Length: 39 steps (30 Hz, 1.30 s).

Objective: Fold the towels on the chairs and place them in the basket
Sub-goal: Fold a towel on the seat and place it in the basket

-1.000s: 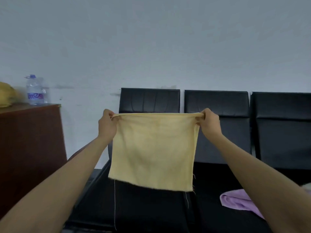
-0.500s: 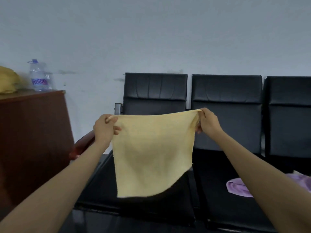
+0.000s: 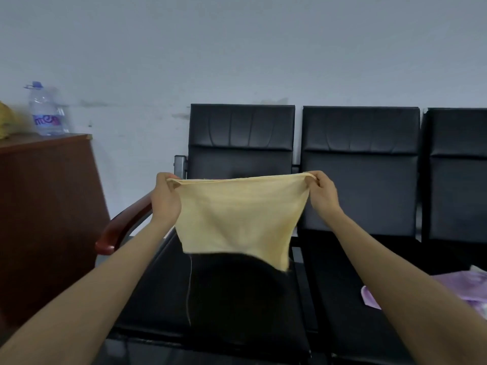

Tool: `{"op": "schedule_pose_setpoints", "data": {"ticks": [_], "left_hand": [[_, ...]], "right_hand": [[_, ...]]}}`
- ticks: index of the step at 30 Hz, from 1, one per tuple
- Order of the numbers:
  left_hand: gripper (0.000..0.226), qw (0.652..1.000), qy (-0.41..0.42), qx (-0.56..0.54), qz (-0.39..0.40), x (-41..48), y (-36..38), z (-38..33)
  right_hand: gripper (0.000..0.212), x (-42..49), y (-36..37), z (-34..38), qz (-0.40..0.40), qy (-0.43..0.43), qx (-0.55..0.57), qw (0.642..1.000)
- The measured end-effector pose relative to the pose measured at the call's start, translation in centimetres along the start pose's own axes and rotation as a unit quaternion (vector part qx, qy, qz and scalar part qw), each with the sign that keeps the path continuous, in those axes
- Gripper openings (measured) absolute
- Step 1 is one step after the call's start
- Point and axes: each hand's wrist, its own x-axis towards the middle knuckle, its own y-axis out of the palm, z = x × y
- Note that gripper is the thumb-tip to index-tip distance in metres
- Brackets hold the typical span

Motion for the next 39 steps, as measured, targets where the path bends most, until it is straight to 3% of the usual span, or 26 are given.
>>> {"op": "schedule_pose_setpoints", "data": {"ticks": [3,10,13,16,18,22,28,34,39], "left_hand": [[0.017,0.999,0.022,0.029,0.026,-0.8,-0.4,1.4],[0.026,0.983,-0.097,0.15,0.043,-7.0,-3.0,7.8],[0.029,0.959,-0.15,0.218,0.101,-9.1,-4.0,9.7],[0.028,0.936,-0.171,0.265,0.157,-10.6,-4.4,10.7],[0.027,0.925,-0.183,0.275,0.186,-11.4,-4.4,11.5],[0.022,0.912,-0.189,0.307,0.196,-12.4,-3.7,12.8],[0.022,0.936,-0.116,0.309,0.124,-8.7,-0.5,12.5],[0.032,0.901,-0.172,0.356,0.18,-5.0,4.4,16.0],[0.038,0.852,-0.172,0.447,0.209,-5.9,5.7,19.6]], "right_hand": [[0.017,-0.5,-0.1,-0.3,0.021,-0.021,-0.012,0.999],[0.018,-4.1,0.5,-4.6,0.195,0.055,-0.131,0.971],[0.017,-6.0,0.3,-6.7,0.267,0.131,-0.189,0.936],[0.016,-7.8,0.3,-8.1,0.37,0.17,-0.272,0.872],[0.012,-8.9,0.5,-9.1,0.401,0.194,-0.287,0.848],[0.021,-10.3,1.3,-11.5,0.371,0.251,-0.257,0.856],[0.02,-7.8,2.5,-14.2,0.23,0.247,-0.192,0.921],[0.024,-5.3,4.3,-17.6,0.21,0.264,-0.207,0.918],[0.032,-6.2,5.7,-20.1,0.248,0.209,-0.33,0.887]]}}
